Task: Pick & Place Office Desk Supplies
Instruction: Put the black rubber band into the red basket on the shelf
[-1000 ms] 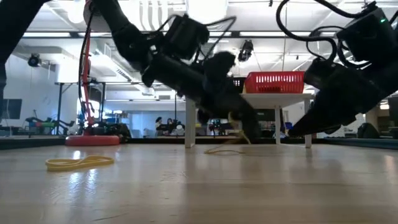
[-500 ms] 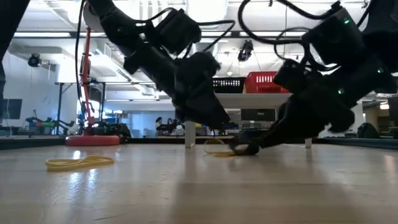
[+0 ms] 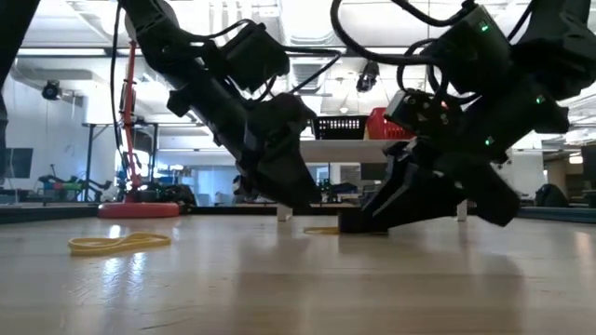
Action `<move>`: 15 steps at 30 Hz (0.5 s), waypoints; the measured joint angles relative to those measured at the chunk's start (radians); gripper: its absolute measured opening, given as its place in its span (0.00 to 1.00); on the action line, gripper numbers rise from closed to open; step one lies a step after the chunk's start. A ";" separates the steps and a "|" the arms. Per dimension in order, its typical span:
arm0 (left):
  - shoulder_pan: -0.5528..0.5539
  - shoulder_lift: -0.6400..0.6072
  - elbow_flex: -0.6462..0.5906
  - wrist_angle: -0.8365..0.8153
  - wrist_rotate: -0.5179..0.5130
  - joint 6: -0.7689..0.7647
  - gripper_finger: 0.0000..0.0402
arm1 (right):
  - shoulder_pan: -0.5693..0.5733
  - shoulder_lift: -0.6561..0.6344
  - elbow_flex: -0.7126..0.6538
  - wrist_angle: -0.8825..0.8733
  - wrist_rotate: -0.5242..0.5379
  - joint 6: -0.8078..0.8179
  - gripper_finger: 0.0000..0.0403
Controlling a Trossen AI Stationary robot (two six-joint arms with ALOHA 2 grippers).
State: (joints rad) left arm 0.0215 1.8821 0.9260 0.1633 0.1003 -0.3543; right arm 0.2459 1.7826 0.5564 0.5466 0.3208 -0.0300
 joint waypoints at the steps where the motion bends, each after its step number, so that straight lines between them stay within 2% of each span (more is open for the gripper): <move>1: 0.000 0.000 0.000 0.000 -0.005 -0.007 0.54 | -0.002 -0.013 -0.002 -0.021 -0.014 0.004 0.30; 8: -0.008 0.000 0.000 0.012 -0.053 -0.023 0.54 | 0.003 -0.153 -0.019 -0.201 -0.041 0.029 0.05; 15: -0.024 0.000 -0.002 0.043 -0.109 -0.040 0.54 | 0.018 -0.445 -0.022 -0.402 -0.029 0.051 0.03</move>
State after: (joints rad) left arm -0.0030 1.8824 0.9238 0.2068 -0.0084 -0.3946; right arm 0.2642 1.3374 0.5345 0.1448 0.2922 0.0214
